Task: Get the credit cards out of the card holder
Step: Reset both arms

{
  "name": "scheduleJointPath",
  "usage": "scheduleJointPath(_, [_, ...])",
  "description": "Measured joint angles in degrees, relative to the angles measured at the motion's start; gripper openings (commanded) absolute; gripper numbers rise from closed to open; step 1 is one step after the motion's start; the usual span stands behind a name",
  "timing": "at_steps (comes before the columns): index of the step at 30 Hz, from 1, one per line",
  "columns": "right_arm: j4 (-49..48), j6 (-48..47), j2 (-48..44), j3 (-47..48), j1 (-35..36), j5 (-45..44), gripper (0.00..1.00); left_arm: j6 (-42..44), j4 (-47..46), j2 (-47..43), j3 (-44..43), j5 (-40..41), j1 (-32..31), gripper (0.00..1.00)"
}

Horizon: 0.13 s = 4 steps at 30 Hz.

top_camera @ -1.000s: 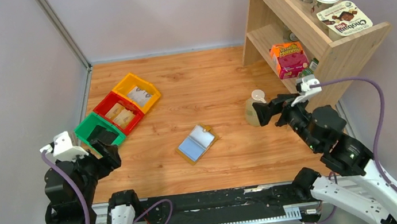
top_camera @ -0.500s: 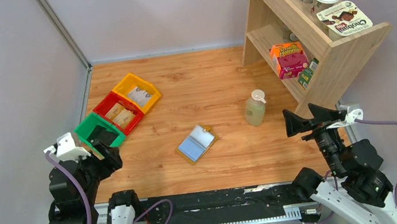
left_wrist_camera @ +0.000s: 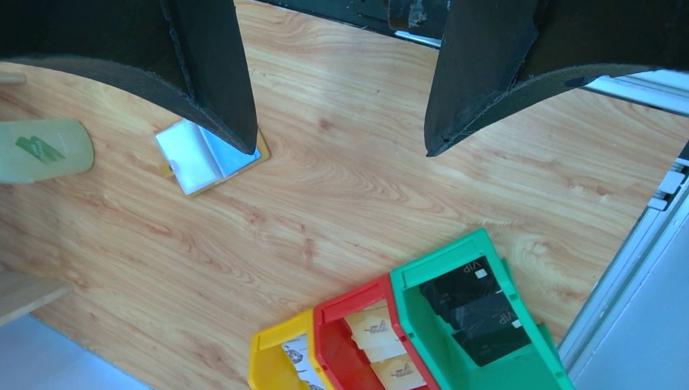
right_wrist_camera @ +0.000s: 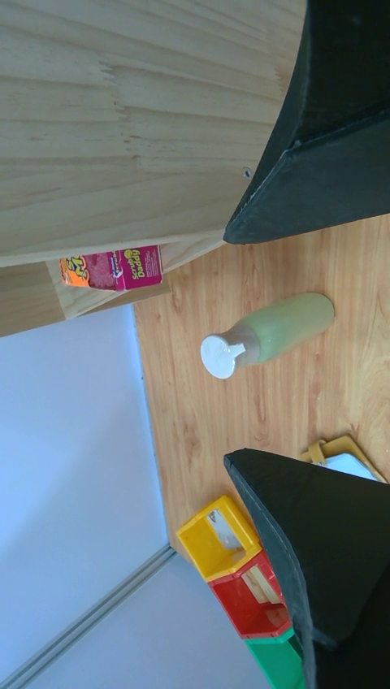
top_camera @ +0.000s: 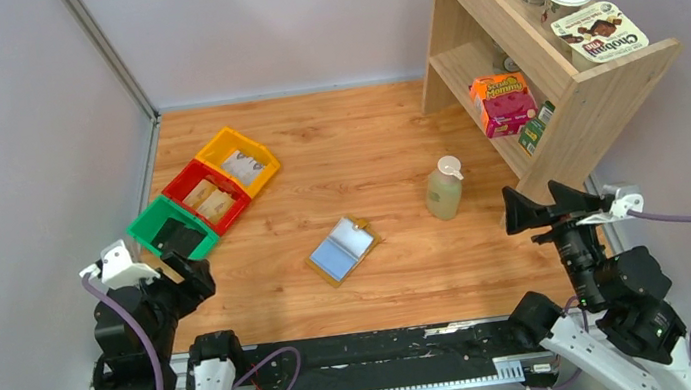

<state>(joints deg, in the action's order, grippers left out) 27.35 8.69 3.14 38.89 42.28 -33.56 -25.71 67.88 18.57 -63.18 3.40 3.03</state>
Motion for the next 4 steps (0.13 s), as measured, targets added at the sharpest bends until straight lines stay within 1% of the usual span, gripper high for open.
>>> scheduleJointPath(4, [0.00, 0.02, -1.29, -0.15, 0.00, -1.18, 1.00, -0.85, -0.28, -0.98, 0.33, 0.63, -0.02, 0.82])
